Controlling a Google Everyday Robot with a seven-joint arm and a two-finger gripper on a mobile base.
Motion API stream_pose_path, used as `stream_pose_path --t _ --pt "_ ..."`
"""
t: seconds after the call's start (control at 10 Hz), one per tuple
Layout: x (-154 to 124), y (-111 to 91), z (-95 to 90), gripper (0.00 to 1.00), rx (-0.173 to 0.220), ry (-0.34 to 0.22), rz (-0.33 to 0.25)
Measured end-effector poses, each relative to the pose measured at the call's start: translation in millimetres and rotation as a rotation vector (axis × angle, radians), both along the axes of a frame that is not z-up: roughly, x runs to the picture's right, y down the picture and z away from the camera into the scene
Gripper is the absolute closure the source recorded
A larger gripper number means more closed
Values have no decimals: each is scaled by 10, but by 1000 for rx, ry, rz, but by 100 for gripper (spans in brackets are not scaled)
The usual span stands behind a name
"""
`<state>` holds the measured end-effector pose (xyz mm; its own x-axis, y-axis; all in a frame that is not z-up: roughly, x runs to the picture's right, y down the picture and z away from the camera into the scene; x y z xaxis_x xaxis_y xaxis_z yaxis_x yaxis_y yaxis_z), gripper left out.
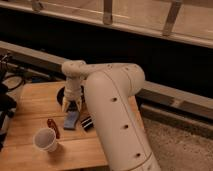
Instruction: Place the white sponge in the ceramic bowl
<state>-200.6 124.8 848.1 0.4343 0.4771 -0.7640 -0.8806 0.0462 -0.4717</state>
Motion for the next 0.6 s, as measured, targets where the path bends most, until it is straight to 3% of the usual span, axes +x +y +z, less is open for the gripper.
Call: stream_pose_path --t 0.1,0.3,0.5,0.6 --pt "26 20 40 59 -26 14 -4" --pt "30 83 128 47 -90 55 -34" --pt "41 108 179 33 -103 91 -49" --pt "75 88 163 33 -96 107 -54"
